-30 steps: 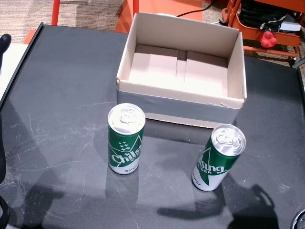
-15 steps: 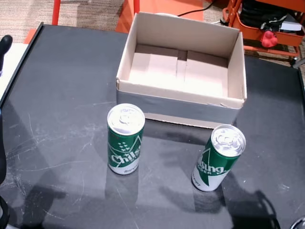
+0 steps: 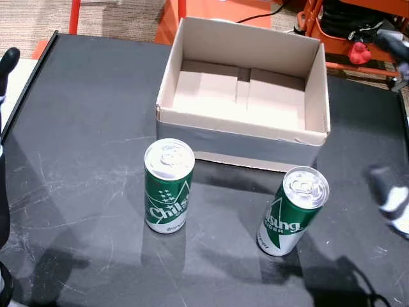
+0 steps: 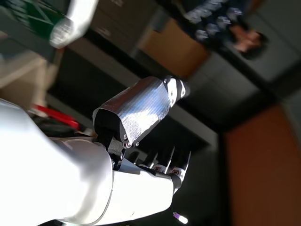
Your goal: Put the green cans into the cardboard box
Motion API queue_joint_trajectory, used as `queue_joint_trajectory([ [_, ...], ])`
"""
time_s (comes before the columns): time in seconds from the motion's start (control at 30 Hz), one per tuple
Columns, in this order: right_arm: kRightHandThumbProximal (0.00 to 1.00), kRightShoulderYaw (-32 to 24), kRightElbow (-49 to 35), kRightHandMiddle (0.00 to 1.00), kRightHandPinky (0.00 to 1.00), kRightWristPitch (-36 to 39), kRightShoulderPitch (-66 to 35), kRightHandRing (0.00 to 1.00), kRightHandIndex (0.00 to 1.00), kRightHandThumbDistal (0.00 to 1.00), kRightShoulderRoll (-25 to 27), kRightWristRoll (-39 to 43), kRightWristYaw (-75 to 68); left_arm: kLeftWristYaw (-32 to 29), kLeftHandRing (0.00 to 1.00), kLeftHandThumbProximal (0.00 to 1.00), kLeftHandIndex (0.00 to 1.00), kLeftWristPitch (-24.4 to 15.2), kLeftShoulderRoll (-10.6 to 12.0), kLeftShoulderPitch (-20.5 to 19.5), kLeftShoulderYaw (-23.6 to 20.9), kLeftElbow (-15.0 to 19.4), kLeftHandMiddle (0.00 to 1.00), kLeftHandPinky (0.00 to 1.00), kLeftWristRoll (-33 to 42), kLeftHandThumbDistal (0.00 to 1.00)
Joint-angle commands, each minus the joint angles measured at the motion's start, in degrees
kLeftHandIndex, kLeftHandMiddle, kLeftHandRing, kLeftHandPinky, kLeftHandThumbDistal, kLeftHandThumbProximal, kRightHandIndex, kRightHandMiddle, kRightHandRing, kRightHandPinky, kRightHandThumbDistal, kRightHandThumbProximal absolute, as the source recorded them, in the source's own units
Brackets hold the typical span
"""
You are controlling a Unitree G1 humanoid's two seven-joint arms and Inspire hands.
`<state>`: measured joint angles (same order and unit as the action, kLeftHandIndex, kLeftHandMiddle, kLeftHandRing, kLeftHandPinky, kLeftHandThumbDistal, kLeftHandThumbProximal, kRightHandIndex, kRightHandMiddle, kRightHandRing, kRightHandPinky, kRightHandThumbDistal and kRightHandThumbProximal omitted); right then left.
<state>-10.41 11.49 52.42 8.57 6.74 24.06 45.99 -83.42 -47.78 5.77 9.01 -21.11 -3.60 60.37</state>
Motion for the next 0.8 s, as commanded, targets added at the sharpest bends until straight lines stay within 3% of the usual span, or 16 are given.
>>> queue_joint_trajectory([
  [0.0, 0.45, 0.8, 5.0, 0.87, 0.84, 0.1, 3.3, 0.87, 0.91, 0.91, 1.8, -0.9, 0.5, -0.2, 0.99, 0.53, 1.00, -0.2, 1.2, 0.2, -0.1, -0.5, 1.00, 0.92, -0.2, 1.00],
  [0.07, 0.51, 1.5, 10.6, 0.87, 0.85, 1.4, 6.7, 0.88, 0.92, 0.98, 2.7, -2.8, 0.6, -0.6, 0.99, 0.53, 1.00, -0.2, 1.1, 0.3, -0.1, -0.5, 1.00, 0.92, -0.1, 1.00],
  [0.13, 0.54, 2.2, 16.0, 0.88, 0.87, 2.4, 9.3, 0.88, 0.93, 0.96, 3.0, -5.3, -0.2, -1.0, 0.99, 0.54, 1.00, 0.0, 1.0, 0.5, -0.1, -0.6, 1.00, 0.92, 0.1, 1.00],
  [0.3, 0.47, 4.4, 24.1, 0.91, 0.89, 1.2, 13.7, 0.90, 0.96, 0.93, 2.9, -6.9, 0.0, -0.8, 0.99, 0.54, 1.00, 0.1, 1.3, 0.3, -0.3, -0.4, 1.00, 0.92, 0.2, 1.00],
  [0.47, 0.43, 5.8, 29.8, 0.91, 0.89, -1.1, 16.6, 0.91, 0.95, 0.91, 2.6, -6.5, 1.4, -0.8, 1.00, 0.55, 1.00, 0.0, 1.3, 0.2, -0.3, -0.7, 1.00, 0.92, 0.0, 1.00],
  [0.57, 0.49, 5.7, 32.4, 0.90, 0.90, -1.6, 17.8, 0.89, 0.94, 0.96, 2.5, -6.7, 1.5, -0.5, 1.00, 0.54, 1.00, 0.0, 1.2, 0.4, -0.5, -1.0, 1.00, 0.92, 0.0, 1.00],
  [0.77, 0.50, 5.4, 33.4, 0.89, 0.90, -4.2, 18.5, 0.89, 0.95, 0.98, 4.0, -6.4, 2.9, -0.9, 1.00, 0.54, 1.00, 0.0, 0.3, 1.4, -1.1, -2.4, 1.00, 0.93, 0.1, 1.00],
])
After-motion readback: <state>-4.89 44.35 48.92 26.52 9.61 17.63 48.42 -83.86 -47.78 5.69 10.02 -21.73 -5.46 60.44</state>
